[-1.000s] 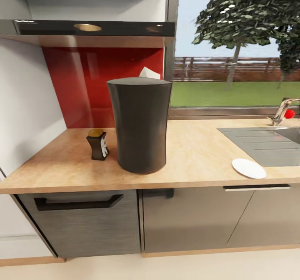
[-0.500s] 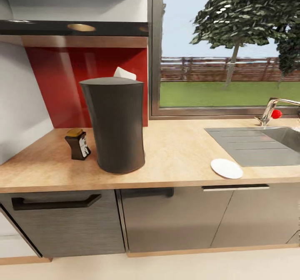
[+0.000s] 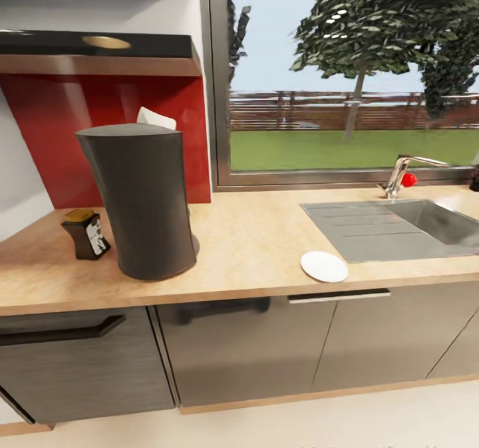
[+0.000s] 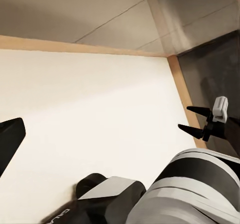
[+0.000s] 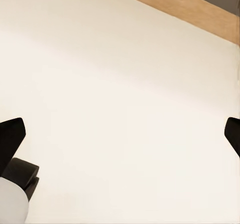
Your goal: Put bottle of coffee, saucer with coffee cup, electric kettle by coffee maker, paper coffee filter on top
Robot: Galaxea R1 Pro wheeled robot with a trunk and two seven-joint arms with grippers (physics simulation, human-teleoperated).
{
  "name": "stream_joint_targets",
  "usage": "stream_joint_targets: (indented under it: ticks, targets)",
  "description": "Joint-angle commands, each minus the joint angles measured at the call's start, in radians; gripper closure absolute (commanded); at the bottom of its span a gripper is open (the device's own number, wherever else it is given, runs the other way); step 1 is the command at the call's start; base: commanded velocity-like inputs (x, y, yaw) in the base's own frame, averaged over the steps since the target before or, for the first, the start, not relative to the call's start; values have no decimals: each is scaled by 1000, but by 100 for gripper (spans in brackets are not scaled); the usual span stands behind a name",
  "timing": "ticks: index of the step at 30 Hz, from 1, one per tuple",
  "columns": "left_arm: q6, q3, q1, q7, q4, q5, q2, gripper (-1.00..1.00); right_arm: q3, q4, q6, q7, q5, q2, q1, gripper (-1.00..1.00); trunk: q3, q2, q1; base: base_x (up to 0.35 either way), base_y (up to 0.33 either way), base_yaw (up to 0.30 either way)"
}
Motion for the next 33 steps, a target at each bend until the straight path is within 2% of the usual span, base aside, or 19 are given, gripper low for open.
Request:
stream_joint_targets:
  ticks: [1, 6, 10, 26, 28, 29, 30, 31, 33]
  targets:
    - [-10, -8, 0, -1, 0, 7, 0, -100, 8, -1, -2, -2, -9, 0, -1, -100, -1, -1, 0, 0, -217, -91]
    - [-11, -9, 0, -1, 0, 7, -1, -100, 9, 0, -2, -3, -9, 0, -1, -100, -1, -1, 0, 0, -278, -32]
    - [-11, -8, 0, 4, 0, 7, -11, -100, 10, 1, -2, -2, -9, 1, -1, -100, -1, -1, 0, 0, -310, -2]
    - [-11, -8, 0, 5, 0, 7, -12, -100, 11, 1, -2, -3, -9, 5, -1, -100, -1, -1, 0, 0, -309, 0]
    - [-9, -2, 0, 4, -3, 7, -12, -100, -25, -2, -3, 0, -11, -5, -3, -100, -1, -1, 0, 0, -19, 0]
    - [-8, 4, 0, 2, -4, 8, -11, -100, -64, -3, -3, 0, -12, -9, -4, -100, -1, -1, 0, 0, -11, 0]
    - [-7, 16, 0, -12, -13, 7, -11, -100, -192, -12, -3, 2, -12, -25, -9, -100, -1, -1, 0, 0, -4, 0]
    - [-7, 16, 0, -21, -20, 7, -11, -100, -230, -17, -3, 3, -12, -34, -10, -100, -1, -1, 0, 0, -4, 0]
    - [-3, 16, 0, -62, -87, 6, -12, -100, -385, -74, -1, 18, -12, -89, -11, -100, -1, -1, 0, 0, -2, 0]
